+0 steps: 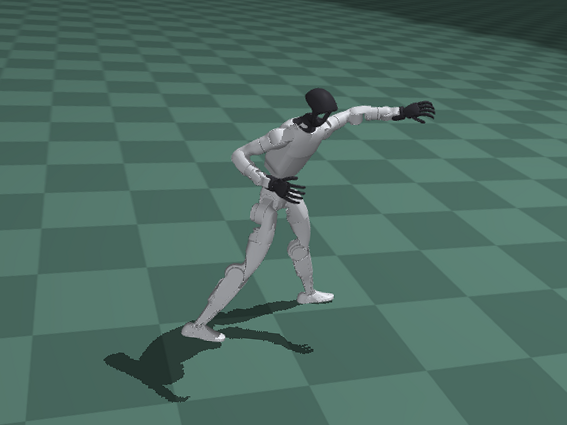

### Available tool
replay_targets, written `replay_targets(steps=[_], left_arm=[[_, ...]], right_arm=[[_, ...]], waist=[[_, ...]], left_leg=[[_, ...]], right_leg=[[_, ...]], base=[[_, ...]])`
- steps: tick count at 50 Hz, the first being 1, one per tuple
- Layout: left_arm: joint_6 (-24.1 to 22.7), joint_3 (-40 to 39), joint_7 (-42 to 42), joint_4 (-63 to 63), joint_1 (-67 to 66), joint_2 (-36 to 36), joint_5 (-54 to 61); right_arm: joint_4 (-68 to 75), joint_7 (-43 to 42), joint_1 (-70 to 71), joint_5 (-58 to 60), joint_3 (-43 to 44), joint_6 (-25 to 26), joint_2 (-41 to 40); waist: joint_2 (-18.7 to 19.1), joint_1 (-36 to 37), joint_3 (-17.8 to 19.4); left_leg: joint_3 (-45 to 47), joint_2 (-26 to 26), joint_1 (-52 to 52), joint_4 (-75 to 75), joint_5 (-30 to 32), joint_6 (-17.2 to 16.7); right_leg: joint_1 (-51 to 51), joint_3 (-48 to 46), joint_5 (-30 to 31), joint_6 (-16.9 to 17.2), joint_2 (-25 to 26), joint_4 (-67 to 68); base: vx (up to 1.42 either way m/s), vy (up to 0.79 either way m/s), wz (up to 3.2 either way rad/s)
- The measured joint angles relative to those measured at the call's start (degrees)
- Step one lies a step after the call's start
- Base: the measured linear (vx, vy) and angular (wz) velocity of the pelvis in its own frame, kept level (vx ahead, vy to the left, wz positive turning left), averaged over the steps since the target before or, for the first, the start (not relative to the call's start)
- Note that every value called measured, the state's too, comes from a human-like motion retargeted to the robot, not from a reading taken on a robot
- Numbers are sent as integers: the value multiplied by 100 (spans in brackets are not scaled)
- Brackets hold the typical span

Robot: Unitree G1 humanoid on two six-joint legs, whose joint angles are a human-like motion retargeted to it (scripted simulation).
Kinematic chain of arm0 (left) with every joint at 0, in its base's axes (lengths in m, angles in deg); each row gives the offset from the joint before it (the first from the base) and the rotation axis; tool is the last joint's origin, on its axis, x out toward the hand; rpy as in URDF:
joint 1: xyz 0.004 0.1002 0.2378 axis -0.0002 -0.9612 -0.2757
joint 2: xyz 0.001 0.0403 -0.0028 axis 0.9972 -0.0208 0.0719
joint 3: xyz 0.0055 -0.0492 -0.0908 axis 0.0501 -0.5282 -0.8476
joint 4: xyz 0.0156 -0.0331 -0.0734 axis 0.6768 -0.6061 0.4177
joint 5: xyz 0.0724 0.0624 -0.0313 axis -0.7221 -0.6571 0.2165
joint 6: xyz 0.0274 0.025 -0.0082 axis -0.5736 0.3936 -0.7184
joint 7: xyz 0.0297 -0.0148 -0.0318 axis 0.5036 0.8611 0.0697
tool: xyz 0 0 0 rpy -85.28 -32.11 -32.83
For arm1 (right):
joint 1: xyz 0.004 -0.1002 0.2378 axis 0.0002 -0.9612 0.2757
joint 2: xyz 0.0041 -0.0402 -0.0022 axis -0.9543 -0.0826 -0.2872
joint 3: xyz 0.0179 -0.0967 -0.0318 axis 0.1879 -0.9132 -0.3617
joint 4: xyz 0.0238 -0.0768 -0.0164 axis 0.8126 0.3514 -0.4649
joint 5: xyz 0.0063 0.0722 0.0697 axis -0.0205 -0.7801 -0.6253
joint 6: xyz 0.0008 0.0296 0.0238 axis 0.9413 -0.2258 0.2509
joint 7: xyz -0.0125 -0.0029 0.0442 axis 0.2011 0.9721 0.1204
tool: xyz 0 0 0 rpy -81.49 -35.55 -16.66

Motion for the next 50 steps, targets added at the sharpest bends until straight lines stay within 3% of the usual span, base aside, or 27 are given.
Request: replay_targets(steps=[1, 2, 3, 4, 5, 7, 10, 12, 15, 17, 20, 21, 22, 23, 24, 25, 27, 31, 33, 36, 40, 44, 47, 50], left_arm=[[-42, -277, -463, -590, -126, 375, -170], [-84, -1160, -836, -1191, -776, 880, -177], [-128, -3250, -1030, -1812, -2474, 1644, 142], [-93, -4867, -976, -1827, -3554, 1961, 724], [-19, -6247, -798, -1539, -4325, 2054, 1436], [-279, -7671, -135, 84, -5222, 2054, 2793], [-693, -8971, 1094, 2756, -6600, 2054, 2934], [-891, -9377, 1248, 4021, -6702, 2054, 3373], [-1391, -9403, 936, 5204, -6702, 2054, 5130], [-1667, -8991, 692, 5285, -6702, 2054, 6330], [-2070, -8019, 210, 5176, -6702, 1588, 8069], [-2432, -6774, -1, 6076, -6702, 223, 8339], [-2507, -4537, -264, 6826, -5610, -1818, 7959], [-2008, -312, -633, 7275, -2334, -5214, 6281], [-1843, 1254, -840, 7246, -1230, -6568, 5664], [-1844, 1490, -968, 6977, -1213, -6903, 5577], [-1717, 1042, -1363, 6958, -2044, -6966, 5847], [-1451, 123, -1629, 7120, -2903, -7578, 5564], [-1260, -34, -1658, 7168, -2675, -7775, 4927], [-931, 402, -1382, 6847, -1475, -7562, 3917], [-436, 1947, -620, 5936, 640, -7144, 2553], [-299, 3585, 134, 4785, 2396, -7228, 1774], [-267, 4427, 657, 3695, 3358, -7563, 1431], [-405, 4664, 795, 3465, 3490, -7592, 1494]], right_arm=[[-3, -24, 260, -34, -237, 8, 69], [26, -48, 516, -38, -422, 9, 67], [119, -72, 761, 18, -501, -6, -80], [119, -151, 1003, 123, -599, 17, -101], [74, -258, 1242, 253, -707, 59, -58], [-63, -636, 2032, 813, -1203, 176, -137], [-215, -1302, 3505, 1818, -1951, 411, -169], [-252, -1782, 4865, 2222, -2286, 601, -386], [275, -2709, 7391, 2828, -2157, 1027, -770], [1160, -3227, 8899, 3182, -1711, 1424, -360], [3968, -3677, 10902, 3412, -1885, 2127, 1266], [5374, -3431, 11159, 3305, -2351, 2265, 1472], [6695, -3026, 11667, 3205, -3389, 2372, 1562], [7851, -2301, 12677, 3117, -5573, 2417, 1419], [9022, -1513, 13573, 2912, -6986, 2443, 1336], [10199, -694, 14410, 2649, -8014, 2461, 1281], [10981, -68, 14672, 2300, -8078, 2626, 1425], [9444, -1278, 13924, 2236, -7055, 2445, 2215], [8201, -1966, 12864, 3025, -6447, 2357, 2619], [6980, -2628, 10995, 4281, -5819, 2262, 2992], [5899, -2684, 7990, 4517, -4672, 1524, 2487], [4826, -2993, 5674, 4745, -4195, 915, 1813], [3403, -3317, 4035, 4924, -3504, 560, 1809], [1865, -3285, 1912, 4608, -2272, 229, 1658]], waist=[[-161, -174, 78], [-328, -254, 141], [-507, -143, 175], [-533, -62, 166], [-483, 4, 134], [-540, 309, 88], [-765, 1110, -41], [-1176, 1722, 39], [-2097, 2742, 338], [-2588, 3525, 346], [-2872, 4869, 404], [-2925, 5418, 508], [-2741, 5756, 383], [-2083, 5668, -200], [-1748, 5870, -299], [-1574, 6217, -156], [-1715, 6600, -66], [-1655, 6797, 101], [-1440, 6780, 66], [-1151, 6554, -251], [-1008, 5593, -929], [-417, 4329, -1390], [77, 3322, -1623], [612, 2200, -1470]], left_leg=[[-170, -132, -170, 116, -118, 100], [-339, -265, -327, 222, -228, 181], [-505, -402, -456, 309, -321, 224], [-648, -533, -541, 296, -343, 252], [-780, -660, -603, 233, -329, 273], [-948, -897, -620, 47, -307, 331], [-1067, -1220, -647, -50, -452, 429], [-1132, -1419, -740, 32, -630, 535], [-1268, -1655, -878, 167, -873, 655], [-1429, -1632, -1145, 164, -904, 686], [-1796, -1344, -1481, 192, -901, 627], [-1715, -1422, -1051, 285, -1057, 622], [-1608, -1586, -869, 317, -1164, 661], [-1451, -1924, -1181, 226, -1175, 786], [-1421, -2041, -1344, 228, -1207, 855], [-1454, -2047, -1433, 278, -1251, 896], [-1531, -2144, -1470, 297, -1332, 972], [-1895, -2270, -1117, 337, -1566, 1124], [-2179, -2214, -722, 414, -1749, 1169], [-2718, -2090, -193, 614, -2031, 1295], [-3562, -2086, 335, 1026, -2440, 1563], [-4279, -1729, 1172, 1315, -2770, 1293], [-4725, -1473, 1442, 1381, -2805, 839], [-5192, -1140, 1934, 1231, -2662, 336]], right_leg=[[-48, -63, 171, -4, -23, 150], [-86, -128, 350, -20, -33, 304], [-105, -195, 546, -58, -17, 467], [-115, -262, 771, -94, 11, 559], [-120, -329, 1009, -129, 45, 616], [-57, -502, 1404, -161, 24, 558], [69, -878, 1849, -116, -160, 336], [140, -1277, 2157, 8, -315, 175], [247, -1986, 2561, 148, -441, 14], [124, -2434, 2847, 108, -291, -145], [163, -3034, 3379, -38, 213, -660], [679, -3101, 3455, -6, 96, -822], [898, -3152, 3515, 69, -104, -912], [520, -3167, 3543, 230, -470, -861], [358, -3200, 3631, 302, -580, -860], [304, -3242, 3749, 330, -563, -884], [292, -3308, 4073, 414, -568, -915], [508, -2978, 4501, 405, -282, -723], [540, -2769, 4091, 206, 53, -76], [-160, -3090, 2843, -401, 422, 2418], [-1596, -3438, 1946, -1112, 757, 6073], [-3150, -3914, 1241, -1522, 1087, 8774], [-5002, -4265, 602, -1402, 1020, 10235], [-6514, -4529, 389, -940, 857, 10979]], base=[[17, 52, 137], [18, 49, 164], [21, 47, 164], [25, 44, 159], [30, 41, 138], [35, 35, 107], [39, 27, 73], [39, 20, 70], [37, 13, 77], [32, 6, 68], [24, -1, 46], [26, 2, 20], [35, 15, 23], [37, 20, 38], [34, 17, 48], [29, 7, 51], [32, 5, 61], [37, 5, 80], [43, 7, 84], [42, 6, 116], [38, 2, 172], [35, 1, 152], [28, 1, 132], [34, -8, 153]])
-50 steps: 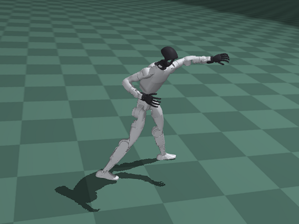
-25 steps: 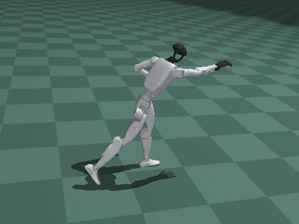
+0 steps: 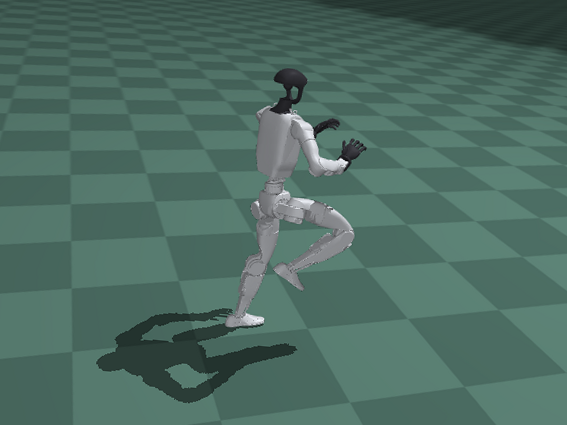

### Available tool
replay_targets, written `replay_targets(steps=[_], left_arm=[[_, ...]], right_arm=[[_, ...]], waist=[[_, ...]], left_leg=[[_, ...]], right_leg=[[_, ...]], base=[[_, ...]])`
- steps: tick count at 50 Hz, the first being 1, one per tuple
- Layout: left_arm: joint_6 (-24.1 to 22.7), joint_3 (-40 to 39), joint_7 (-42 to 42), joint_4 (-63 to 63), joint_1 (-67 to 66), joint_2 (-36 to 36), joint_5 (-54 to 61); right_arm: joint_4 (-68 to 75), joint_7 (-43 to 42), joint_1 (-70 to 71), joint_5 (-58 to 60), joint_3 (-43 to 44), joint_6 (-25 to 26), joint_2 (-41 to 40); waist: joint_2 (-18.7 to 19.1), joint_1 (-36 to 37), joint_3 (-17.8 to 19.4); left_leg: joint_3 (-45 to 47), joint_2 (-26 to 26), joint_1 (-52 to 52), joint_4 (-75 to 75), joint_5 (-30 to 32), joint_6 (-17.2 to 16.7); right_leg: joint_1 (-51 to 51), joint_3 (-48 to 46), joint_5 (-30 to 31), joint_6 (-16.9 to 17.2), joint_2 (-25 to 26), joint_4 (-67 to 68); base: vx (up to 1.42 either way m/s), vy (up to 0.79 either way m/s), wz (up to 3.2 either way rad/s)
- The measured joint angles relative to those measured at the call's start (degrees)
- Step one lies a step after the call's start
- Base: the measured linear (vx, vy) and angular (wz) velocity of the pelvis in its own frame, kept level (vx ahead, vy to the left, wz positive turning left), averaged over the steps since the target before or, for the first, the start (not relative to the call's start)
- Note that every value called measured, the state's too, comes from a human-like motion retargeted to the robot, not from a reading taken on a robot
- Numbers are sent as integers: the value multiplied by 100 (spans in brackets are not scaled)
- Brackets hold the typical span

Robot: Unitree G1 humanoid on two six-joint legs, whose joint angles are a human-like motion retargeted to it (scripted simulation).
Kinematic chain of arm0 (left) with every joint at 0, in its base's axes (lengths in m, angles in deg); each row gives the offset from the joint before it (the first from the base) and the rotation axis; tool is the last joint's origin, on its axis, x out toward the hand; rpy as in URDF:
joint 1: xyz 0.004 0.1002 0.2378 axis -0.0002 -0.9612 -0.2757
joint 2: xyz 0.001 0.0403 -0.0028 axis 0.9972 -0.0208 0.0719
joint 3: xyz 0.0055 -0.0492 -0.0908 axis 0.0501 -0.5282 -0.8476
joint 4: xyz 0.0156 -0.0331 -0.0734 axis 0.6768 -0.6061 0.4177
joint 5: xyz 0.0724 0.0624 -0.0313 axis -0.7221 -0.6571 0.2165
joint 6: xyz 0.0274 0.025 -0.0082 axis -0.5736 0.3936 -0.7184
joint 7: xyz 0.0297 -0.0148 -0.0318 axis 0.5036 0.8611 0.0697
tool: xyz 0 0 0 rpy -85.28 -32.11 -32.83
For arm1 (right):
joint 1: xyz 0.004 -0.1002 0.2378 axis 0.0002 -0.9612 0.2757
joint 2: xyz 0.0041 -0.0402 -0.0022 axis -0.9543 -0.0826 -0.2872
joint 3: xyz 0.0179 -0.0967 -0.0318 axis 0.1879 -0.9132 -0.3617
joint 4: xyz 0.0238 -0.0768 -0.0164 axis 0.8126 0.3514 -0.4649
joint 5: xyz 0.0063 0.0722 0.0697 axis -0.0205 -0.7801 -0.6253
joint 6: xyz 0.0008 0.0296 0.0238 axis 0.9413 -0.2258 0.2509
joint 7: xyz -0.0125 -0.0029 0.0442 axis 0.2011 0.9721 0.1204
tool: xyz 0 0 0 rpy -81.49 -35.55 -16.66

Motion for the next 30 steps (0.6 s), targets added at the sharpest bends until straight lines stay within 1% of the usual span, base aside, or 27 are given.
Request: replay_targets(steps=[2, 3, 5, 6, 8, 10, 11, 13, 16, 18, 20, 22, 23, 25, 27, 28, 30], left_arm=[[-150, -275, 22, 541, -505, 276, 69], [-217, -529, 19, 894, -879, 442, 76], [-358, -1183, -4, 1563, -1729, 679, 81], [-425, -1561, -38, 1846, -2188, 671, 117], [-557, -2253, -137, 2301, -3048, 505, 227], [-680, -2775, -269, 2591, -3776, 146, 361], [-741, -2940, -316, 2689, -4065, -86, 432], [-856, -3123, -343, 2828, -4511, -509, 602], [-1033, -3179, -427, 2937, -4817, -904, 1092], [-1086, -3157, -709, 3012, -4886, -969, 1607], [-1036, -3142, -1177, 3165, -4949, -922, 2303], [-883, -3120, -1592, 3434, -4969, -821, 3302], [-823, -3074, -1717, 3593, -4966, -766, 3874], [-790, -2927, -2064, 3901, -4972, -654, 5222], [-830, -2750, -2816, 4155, -5195, -739, 6910], [-811, -2702, -3311, 4251, -5408, -883, 7812], [-638, -2797, -4218, 4610, -6228, -1307, 9531]], right_arm=[[-787, 125, -1701, -692, 865, -176, -442], [-1037, 195, -2497, -1073, 1210, -249, -731], [-1254, 338, -3823, -1577, 1778, -343, -1324], [-1243, 411, -4288, -1665, 2039, -344, -1561], [-1157, 530, -4959, -1811, 2517, -317, -1925], [-1058, 585, -5203, -1921, 2837, -272, -2072], [-1035, 592, -5129, -1893, 2882, -255, -2021], [-1031, 627, -4832, -1745, 2846, -221, -1877], [-943, 719, -3779, -1483, 2368, -105, -1744], [-891, 776, -2974, -1367, 1961, 13, -1894], [-920, 797, -2219, -1267, 1608, 172, -2170], [-1070, 834, -1469, -1281, 1391, 368, -2372], [-1178, 841, -1090, -1329, 1309, 465, -2421], [-1361, 798, -211, -1404, 1128, 630, -2447], [-1462, 664, 784, -1241, 900, 708, -2289], [-1479, 610, 1313, -1049, 756, 741, -2137], [-1538, 647, 2360, -498, 321, 878, -1894]], waist=[[223, -764, 429], [260, -1140, 692], [227, -1808, 1173], [189, -2068, 1340], [157, -2488, 1560], [202, -2738, 1616], [226, -2781, 1594], [220, -2751, 1484], [166, -2428, 1214], [148, -2155, 993], [214, -1975, 842], [200, -1878, 881], [116, -1753, 885], [-43, -1260, 827], [-149, -502, 695], [-170, -109, 645], [-21, 674, 438]], left_leg=[[-153, 330, 700, -288, 234, -240], [-150, 498, 1101, -471, 383, -337], [0, 781, 1774, -740, 623, -501], [113, 869, 1969, -751, 639, -537], [293, 1016, 2194, -677, 555, -561], [383, 1143, 2264, -603, 374, -561], [410, 1146, 2297, -622, 285, -561], [468, 1025, 2364, -701, 127, -561], [581, 689, 2302, -751, -119, -561], [553, 573, 2112, -707, -286, -561], [348, 663, 1896, -630, -461, -561], [-32, 638, 1844, -499, -682, -447], [-196, 503, 1849, -421, -820, -327], [-324, 326, 1818, -280, -1154, -130], [-162, 208, 1749, -175, -1417, -14], [-12, 153, 1733, -131, -1496, 44], [567, 354, 1646, -4, -1577, 83]], right_leg=[[-463, -133, -188, 252, -145, 230], [-613, -170, -321, 340, -240, 305], [-911, -173, -543, 461, -482, 339], [-1058, -126, -604, 506, -621, 251], [-1301, -40, -698, 569, -916, -79], [-1382, -29, -763, 560, -1235, -670], [-1332, -17, -775, 548, -1366, -1079], [-1165, 88, -756, 547, -1566, -2012], [-602, 321, -492, 613, -1595, -3920], [74, 452, -182, 673, -1511, -5549], [1186, 424, 97, 691, -1439, -7481], [2764, 287, 134, 729, -1526, -9473], [3501, 224, 97, 810, -1627, -10318], [4606, -129, 116, 1079, -1710, -11571], [5044, -720, 563, 1378, -1729, -12404], [5073, -964, 961, 1540, -1719, -12747], [4553, -937, 1666, 1637, -1288, -12937]], base=[[39, -19, 153], [38, -24, 133], [37, -25, 102], [35, -23, 71], [31, -22, 41], [26, -21, 4], [22, -18, -29], [19, -15, -60], [16, -17, -78], [17, -31, -17], [25, -41, 80], [40, -45, 149], [46, -50, 119], [45, -58, 41], [33, -60, -78], [25, -59, -164], [19, -61, -237]])
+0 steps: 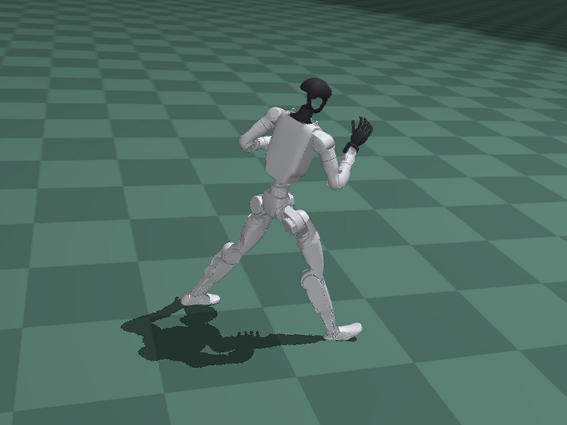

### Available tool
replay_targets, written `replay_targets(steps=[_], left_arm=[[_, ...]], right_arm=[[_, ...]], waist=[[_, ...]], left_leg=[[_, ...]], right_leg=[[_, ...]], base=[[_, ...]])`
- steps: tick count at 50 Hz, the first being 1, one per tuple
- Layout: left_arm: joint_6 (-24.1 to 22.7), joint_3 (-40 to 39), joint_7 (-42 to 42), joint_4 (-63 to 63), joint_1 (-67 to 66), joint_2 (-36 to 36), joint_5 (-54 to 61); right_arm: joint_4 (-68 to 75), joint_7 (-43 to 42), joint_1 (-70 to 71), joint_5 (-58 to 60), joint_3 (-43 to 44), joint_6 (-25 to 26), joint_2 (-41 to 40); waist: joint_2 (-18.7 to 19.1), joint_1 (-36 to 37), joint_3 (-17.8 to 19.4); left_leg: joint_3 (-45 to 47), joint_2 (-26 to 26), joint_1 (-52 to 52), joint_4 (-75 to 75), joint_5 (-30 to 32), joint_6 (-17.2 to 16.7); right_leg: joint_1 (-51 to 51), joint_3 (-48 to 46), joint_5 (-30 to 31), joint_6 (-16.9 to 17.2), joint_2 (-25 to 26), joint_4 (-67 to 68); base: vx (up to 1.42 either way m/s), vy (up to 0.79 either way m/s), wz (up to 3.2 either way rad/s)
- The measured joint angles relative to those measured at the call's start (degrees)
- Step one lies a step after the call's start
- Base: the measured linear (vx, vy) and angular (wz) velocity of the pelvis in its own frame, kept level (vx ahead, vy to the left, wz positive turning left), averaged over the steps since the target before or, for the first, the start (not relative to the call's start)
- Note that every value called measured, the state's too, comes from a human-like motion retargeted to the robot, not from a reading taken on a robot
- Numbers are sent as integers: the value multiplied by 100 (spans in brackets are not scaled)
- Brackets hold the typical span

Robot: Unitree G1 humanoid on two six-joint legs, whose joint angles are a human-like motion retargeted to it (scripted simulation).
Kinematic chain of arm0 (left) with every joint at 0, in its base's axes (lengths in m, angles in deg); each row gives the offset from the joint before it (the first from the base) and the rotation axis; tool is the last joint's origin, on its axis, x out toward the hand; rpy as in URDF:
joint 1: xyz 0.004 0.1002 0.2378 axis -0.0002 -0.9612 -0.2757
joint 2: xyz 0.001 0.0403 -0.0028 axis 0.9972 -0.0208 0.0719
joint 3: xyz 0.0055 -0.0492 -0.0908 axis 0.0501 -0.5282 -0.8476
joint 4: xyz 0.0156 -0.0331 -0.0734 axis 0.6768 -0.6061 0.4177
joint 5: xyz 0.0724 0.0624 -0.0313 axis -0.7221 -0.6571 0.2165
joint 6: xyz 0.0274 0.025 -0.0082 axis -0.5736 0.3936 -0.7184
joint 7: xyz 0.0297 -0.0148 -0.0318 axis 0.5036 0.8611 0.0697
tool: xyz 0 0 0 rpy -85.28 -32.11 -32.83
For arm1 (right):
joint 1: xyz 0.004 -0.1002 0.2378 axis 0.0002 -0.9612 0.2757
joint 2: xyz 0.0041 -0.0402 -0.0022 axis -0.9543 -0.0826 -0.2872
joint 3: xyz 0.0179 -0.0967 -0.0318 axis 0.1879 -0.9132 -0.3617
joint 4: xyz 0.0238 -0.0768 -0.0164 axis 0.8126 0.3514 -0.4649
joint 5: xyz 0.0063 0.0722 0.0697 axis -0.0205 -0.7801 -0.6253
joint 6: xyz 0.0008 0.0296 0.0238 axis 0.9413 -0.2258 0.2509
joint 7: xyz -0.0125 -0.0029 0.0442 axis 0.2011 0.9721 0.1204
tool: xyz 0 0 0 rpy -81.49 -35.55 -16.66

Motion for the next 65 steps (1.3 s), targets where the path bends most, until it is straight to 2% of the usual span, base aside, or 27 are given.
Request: replay_targets(steps=[2, 5, 10, 13, 15, 16, 18, 20, 22, 24, 25, 26, 28, 30, 32, 37, 41, 45, 47, 50, 53, 55, 57, 60, 62, 63, 65], left_arm=[[147, -79, -356, -130, -119, -550, 1191], [19, 188, -96, -22, -231, -836, 1805], [-541, 805, 674, 288, 1164, 292, -650], [-746, 473, 1564, 64, 2992, 1526, -3215], [-471, 370, 2248, -643, 4635, 2543, -4962], [-176, 603, 2555, -1273, 5601, 3043, -5839], [486, 1710, 3152, -3048, 7925, 3791, -7788], [1207, 3878, 3730, -5724, 10689, 3878, -9697], [1673, 6025, 3682, -8645, 12605, 3250, -10556], [1598, 7328, 2683, -10594, 13456, 2651, -10843], [1441, 7746, 2090, -11164, 13712, 2459, -11004], [1346, 7884, 2021, -11094, 13833, 2478, -11190], [1272, 7976, 2615, -10410, 13939, 2682, -11140], [1419, 7796, 3675, -9392, 13907, 2725, -10749], [1320, 7060, 4051, -8208, 13538, 2711, -10371], [832, 4380, 4012, -4972, 11249, 2517, -9506], [108, 2214, 3833, -2727, 8262, 1574, -8025], [-427, 1251, 3130, -1162, 5110, 803, -6060], [-497, 1174, 2751, -733, 3983, 1060, -5300], [-531, 1233, 2428, -353, 3217, 2000, -4789], [-527, 1284, 2286, -197, 3380, 3179, -4649], [-472, 1187, 2220, -228, 3518, 3909, -4658], [-429, 987, 2104, -290, 3443, 4284, -4646], [-387, 196, 1878, -299, 2800, 4489, -4498], [-323, -954, 1667, -159, 1672, 4338, -4265], [-292, -1493, 1514, -77, 1074, 4111, -4099], [-238, -2161, 1377, -65, 298, 3752, -3973]], right_arm=[[186, 96, 1326, 253, -409, 136, 200], [230, -53, 2356, 36, -942, 230, -385], [-204, 469, 924, -817, -969, -311, -1349], [-309, 1215, -323, -1607, -850, -579, -848], [-389, 1427, -955, -1962, -676, -639, -250], [-474, 1426, -1244, -2093, -531, -674, 77], [-662, 1383, -1812, -2356, -100, -787, 753], [-823, 1311, -2393, -2551, 494, -933, 1315], [-921, 1231, -2807, -2692, 898, -1016, 1686], [-1056, 1299, -3114, -2754, 1159, -1050, 1849], [-1143, 1381, -3248, -2746, 1285, -1066, 1864], [-1257, 1384, -3350, -2686, 1390, -1093, 1820], [-1511, 1201, -3462, -2502, 1513, -1130, 1673], [-1716, 661, -3279, -2064, 1179, -1050, 1298], [-1756, 369, -2784, -1544, 623, -899, 979], [-1158, 364, -765, -361, -449, -625, 804], [-485, 667, 786, -416, -1094, -674, 1064], [-394, 1215, 1807, -758, -2019, -829, 1484], [-600, 1428, 2123, -876, -2443, -876, 1746], [-1025, 1636, 2599, -936, -3006, -937, 2215], [-1498, 1723, 3419, -915, -3618, -982, 2877], [-1774, 1441, 4150, -42, -4017, -835, 3373], [-2082, 1394, 4738, -331, -4549, -1046, 3889], [-2437, 1199, 6062, 18, -5348, -980, 4892], [-2423, 530, 7619, 1952, -6317, -277, 5331], [-2385, 403, 8270, 2199, -6862, -117, 5382], [-2354, 341, 8727, 2506, -7090, 0, 5549]], waist=[[90, 319, 183], [143, -99, 430], [281, -1611, 501], [308, -2507, 427], [304, -3057, 357], [359, -3300, 389], [453, -3728, 484], [505, -4075, 578], [551, -4459, 649], [565, -4767, 682], [549, -4870, 689], [537, -4885, 672], [530, -4817, 626], [406, -4591, 523], [314, -4341, 415], [204, -3721, 211], [129, -3135, 14], [-60, -2507, -359], [-150, -2044, -545], [-288, -1106, -755], [-458, 131, -738], [-620, 1029, -680], [-740, 1928, -659], [-997, 3037, -385], [-1259, 3369, -29], [-1345, 3423, 142], [-1504, 3527, 450]], left_leg=[[420, -92, -172, 481, 18, 106], [860, -195, -350, 1008, 501, 87], [1254, -245, -240, 849, 1427, -164], [1044, -626, -149, 420, 1784, -560], [1301, -867, -205, 275, 2151, -644], [1574, -770, -192, 302, 2261, -644], [2033, -623, -142, 324, 2429, -568], [2221, -533, -130, 294, 2553, -502], [2130, -454, -243, 298, 2675, -505], [1959, -394, -331, 253, 2848, -533], [1870, -373, -343, 201, 2953, -555], [1781, -371, -312, 124, 3079, -584], [1595, -390, -238, -7, 3333, -636], [1377, -472, -181, -72, 3582, -644], [1132, -578, -191, -61, 3822, -644], [828, -815, -356, 135, 4302, -644], [1201, -757, -570, 317, 4529, -644], [2430, -114, -923, 513, 4645, -644], [3190, 465, -1020, 627, 4520, -644], [3836, 1267, -1137, 730, 4133, -644], [3439, 1750, -1375, 802, 3607, -644], [3018, 1952, -1528, 833, 3264, -644], [2864, 2059, -1686, 800, 2961, -644], [3146, 2034, -1779, 541, 2560, -644], [3288, 1816, -1804, 333, 2393, -644], [3287, 1680, -1863, 290, 2353, -644], [3242, 1537, -1998, 334, 2349, -644]], right_leg=[[-409, 318, 441, 0, 194, 0], [-573, 665, 522, -93, 313, 0], [-455, 720, 55, -251, 649, 0], [-458, 721, -106, -251, 808, 0], [-503, 707, -93, -217, 729, 0], [-453, 644, -107, -233, 795, 0], [-337, 510, -129, -221, 849, 0], [-237, 343, -148, -172, 826, 0], [-193, 136, -151, -151, 792, 0], [-174, -25, -90, -178, 784, 0], [-166, -75, -32, -209, 791, 0], [-158, -63, 58, -263, 808, 0], [-137, 21, 222, -413, 837, 4], [-90, 136, 318, -545, 801, 13], [-27, 163, 266, -653, 664, 105], [95, -15, -34, -824, 187, 552], [207, -486, -421, -987, -202, 1053], [335, -1412, -991, -1143, -626, 2056], [477, -2005, -1425, -1236, -848, 2957], [874, -2940, -2060, -1363, -1249, 4470], [1267, -3448, -2527, -1546, -1611, 5747], [1347, -3446, -2869, -1714, -1738, 6368], [1261, -3428, -3206, -1841, -1848, 6819], [957, -3477, -3625, -1955, -2248, 7543], [671, -3392, -3817, -1977, -2726, 8060], [546, -3339, -3858, -1980, -2957, 8251], [408, -3270, -3898, -2019, -3221, 8480]], base=[[22, -47, -203], [35, -35, -92], [40, -27, -47], [35, -17, -44], [28, -8, -5], [27, -12, 15], [24, -13, 37], [20, -8, 68], [18, -8, 82], [16, -10, 61], [15, -12, 30], [15, -12, 13], [15, -12, -4], [14, -8, 3], [12, -3, 34], [9, 1, 67], [5, -7, 116], [5, -31, 226], [13, -42, 289], [14, -38, 297], [7, -31, 241], [1, -31, 156], [-4, -28, 101], [-9, -20, 63], [-9, -13, 50], [-10, -9, 50], [-10, -10, 39]])
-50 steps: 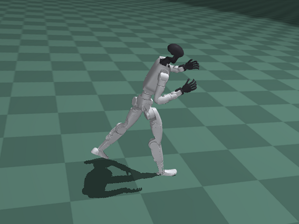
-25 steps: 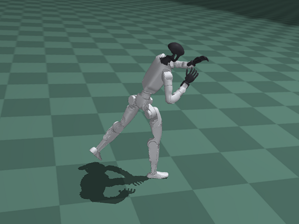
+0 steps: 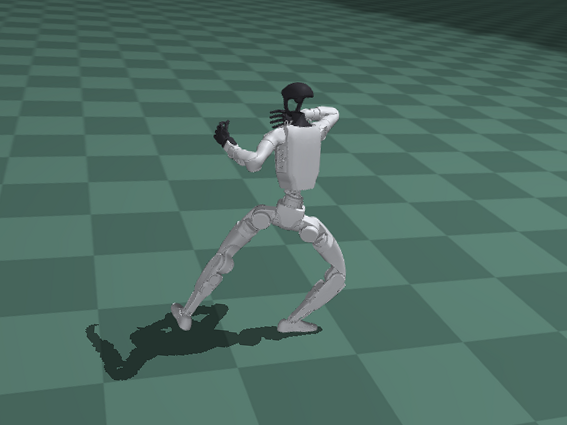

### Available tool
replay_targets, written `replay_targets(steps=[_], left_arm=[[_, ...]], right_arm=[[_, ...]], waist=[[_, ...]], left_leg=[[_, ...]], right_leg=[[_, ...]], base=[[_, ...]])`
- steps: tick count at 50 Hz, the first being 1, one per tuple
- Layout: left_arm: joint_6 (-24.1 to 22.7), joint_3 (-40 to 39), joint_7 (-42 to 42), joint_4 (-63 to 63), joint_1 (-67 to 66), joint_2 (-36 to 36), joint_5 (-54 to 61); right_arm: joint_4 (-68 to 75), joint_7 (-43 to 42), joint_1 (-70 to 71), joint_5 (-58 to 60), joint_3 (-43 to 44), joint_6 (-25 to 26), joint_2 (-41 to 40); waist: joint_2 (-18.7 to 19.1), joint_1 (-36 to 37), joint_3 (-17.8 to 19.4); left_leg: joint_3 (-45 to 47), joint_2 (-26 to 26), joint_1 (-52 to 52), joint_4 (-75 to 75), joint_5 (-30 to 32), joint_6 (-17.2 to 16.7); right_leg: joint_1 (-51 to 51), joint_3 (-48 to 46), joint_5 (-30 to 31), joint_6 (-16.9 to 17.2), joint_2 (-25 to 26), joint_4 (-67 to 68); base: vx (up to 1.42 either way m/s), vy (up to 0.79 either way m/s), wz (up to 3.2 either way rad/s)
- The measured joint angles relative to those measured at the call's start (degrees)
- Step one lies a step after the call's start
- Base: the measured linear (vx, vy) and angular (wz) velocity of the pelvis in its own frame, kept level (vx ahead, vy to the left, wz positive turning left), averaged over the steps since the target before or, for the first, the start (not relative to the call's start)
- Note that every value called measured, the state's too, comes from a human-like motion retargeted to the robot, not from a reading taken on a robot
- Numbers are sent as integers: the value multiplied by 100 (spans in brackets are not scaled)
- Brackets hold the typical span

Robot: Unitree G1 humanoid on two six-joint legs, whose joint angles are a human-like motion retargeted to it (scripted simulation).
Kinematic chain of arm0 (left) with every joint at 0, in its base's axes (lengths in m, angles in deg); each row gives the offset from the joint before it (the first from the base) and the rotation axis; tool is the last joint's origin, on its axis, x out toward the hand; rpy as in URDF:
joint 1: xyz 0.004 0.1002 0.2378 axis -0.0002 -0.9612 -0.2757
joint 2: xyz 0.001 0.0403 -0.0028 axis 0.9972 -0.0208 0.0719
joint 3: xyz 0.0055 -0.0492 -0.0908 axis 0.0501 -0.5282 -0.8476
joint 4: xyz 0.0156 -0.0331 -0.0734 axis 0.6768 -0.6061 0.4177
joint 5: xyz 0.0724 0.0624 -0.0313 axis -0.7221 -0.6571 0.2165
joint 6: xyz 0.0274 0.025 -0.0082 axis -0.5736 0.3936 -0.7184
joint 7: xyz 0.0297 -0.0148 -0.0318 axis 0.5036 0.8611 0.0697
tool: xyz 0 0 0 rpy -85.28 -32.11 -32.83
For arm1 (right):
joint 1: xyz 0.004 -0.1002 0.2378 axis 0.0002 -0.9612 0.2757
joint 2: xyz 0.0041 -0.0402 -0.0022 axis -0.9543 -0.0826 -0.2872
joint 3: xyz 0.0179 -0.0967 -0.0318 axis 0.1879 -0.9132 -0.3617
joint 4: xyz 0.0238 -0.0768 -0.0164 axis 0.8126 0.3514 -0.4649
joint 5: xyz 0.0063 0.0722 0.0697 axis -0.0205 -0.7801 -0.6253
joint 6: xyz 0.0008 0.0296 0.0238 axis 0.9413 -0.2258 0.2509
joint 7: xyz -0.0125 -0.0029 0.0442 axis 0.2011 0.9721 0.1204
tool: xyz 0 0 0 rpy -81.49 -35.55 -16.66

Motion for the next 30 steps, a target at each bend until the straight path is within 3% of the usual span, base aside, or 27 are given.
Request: replay_targets(steps=[5, 10, 12, 13, 15, 17, 20, 25, 28, 30], left_arm=[[55, -500, 57, 119, -699, -980, 107], [169, 254, 133, 219, 68, -1734, 84], [98, 699, 57, 235, 565, -2345, 275], [102, 878, 73, 248, 768, -2672, 363], [93, 1180, 145, 246, 1164, -3500, 529], [32, 1056, 226, 203, 1437, -4110, 663], [-91, 1368, 305, 157, 2114, -3452, 1083], [-72, 2037, 620, 313, 3206, -2719, 571], [168, 1997, 1041, 314, 3855, -1755, -971], [478, 2089, 1357, 36, 4558, -964, -2091]], right_arm=[[375, -112, 507, 553, 0, 321, -19], [773, -431, 925, 767, 31, 858, 146], [556, -528, 197, -1211, 331, -329, 421], [638, -609, -82, -1359, 522, -307, 585], [862, -744, -966, -1882, 1079, -347, 799], [1348, -569, -3719, -2435, 3547, -549, 39], [1083, 79, -9371, -2980, 8681, -805, -2489], [1067, 544, -11473, -3996, 9508, -772, -4875], [1021, 941, -12055, -4200, 9343, -676, -5222], [997, 1201, -12168, -4340, 9087, -615, -5149]], waist=[[67, -253, 237], [625, -943, 20], [964, -1397, -42], [1107, -1652, -73], [1505, -2272, -81], [1718, -3192, -9], [964, -3685, -49], [912, -4322, -170], [999, -4730, -224], [1036, -5028, -238]], left_leg=[[25, 180, 35, 61, 321, 20], [771, 390, 388, -35, 1046, 211], [1463, 500, 643, -128, 1549, 204], [1775, 546, 758, -143, 1792, 229], [1992, 620, 961, -70, 2075, 294], [1290, 693, 979, 387, 1754, 305], [45, 114, 846, 1242, 833, 352], [175, -886, 564, 2774, -219, 1100], [682, -1171, 269, 3478, -942, 1543], [842, -1341, -51, 3824, -1299, 1663]], right_leg=[[-42, 78, -322, -180, 78, 274], [-30, 223, -432, -270, 561, -93], [33, 288, -393, -231, 904, -475], [62, 338, -358, -217, 1091, -702], [177, 480, -243, -196, 1577, -1282], [451, 639, -26, -128, 2312, -2114], [636, 1191, 388, 137, 3060, -3303], [717, 2563, 1189, 691, 3772, -4823], [808, 3520, 1548, 955, 4135, -5481], [907, 4137, 1675, 1088, 4318, -5785]], base=[[0, -21, -11], [6, -16, -55], [10, -21, -77], [12, -23, -94], [14, -25, -122], [18, -25, -166], [23, -24, -220], [25, -20, -285], [25, -14, -330], [25, -7, -330]])
